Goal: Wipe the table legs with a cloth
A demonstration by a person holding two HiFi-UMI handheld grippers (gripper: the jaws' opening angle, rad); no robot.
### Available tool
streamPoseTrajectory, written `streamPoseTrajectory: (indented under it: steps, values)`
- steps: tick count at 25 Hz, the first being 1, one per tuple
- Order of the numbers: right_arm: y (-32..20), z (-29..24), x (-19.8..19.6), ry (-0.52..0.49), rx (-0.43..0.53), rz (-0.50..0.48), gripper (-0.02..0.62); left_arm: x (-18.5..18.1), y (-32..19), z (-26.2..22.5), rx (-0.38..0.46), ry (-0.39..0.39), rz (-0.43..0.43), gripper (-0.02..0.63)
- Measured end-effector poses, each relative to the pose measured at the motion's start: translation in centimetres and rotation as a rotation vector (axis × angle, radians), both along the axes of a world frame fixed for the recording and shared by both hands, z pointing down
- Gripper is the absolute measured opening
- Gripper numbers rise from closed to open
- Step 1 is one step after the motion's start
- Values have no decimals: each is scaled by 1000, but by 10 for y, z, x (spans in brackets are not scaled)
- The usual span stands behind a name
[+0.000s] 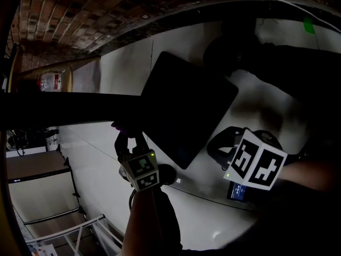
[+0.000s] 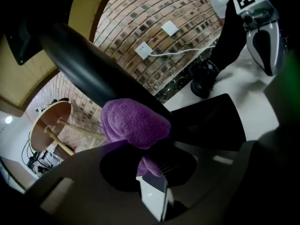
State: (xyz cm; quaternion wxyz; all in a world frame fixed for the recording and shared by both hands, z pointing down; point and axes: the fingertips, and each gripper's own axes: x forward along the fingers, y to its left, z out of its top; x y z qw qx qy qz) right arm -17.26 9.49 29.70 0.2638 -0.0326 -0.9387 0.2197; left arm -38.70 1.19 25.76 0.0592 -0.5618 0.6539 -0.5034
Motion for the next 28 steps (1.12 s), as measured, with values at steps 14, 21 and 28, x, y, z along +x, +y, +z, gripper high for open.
streamPoseTrajectory:
  steps: [14,21,28]
  values:
    - [-6,11,4,25,-14,11,2,24,5,106,-83,553,-278,78]
    - [-7,8,5,20,-15,16,2,43,-5,95,181,1119,-506,77]
    - [-22,2,13,13,-22,68,2,73,-35,15,589,1561,-392,77]
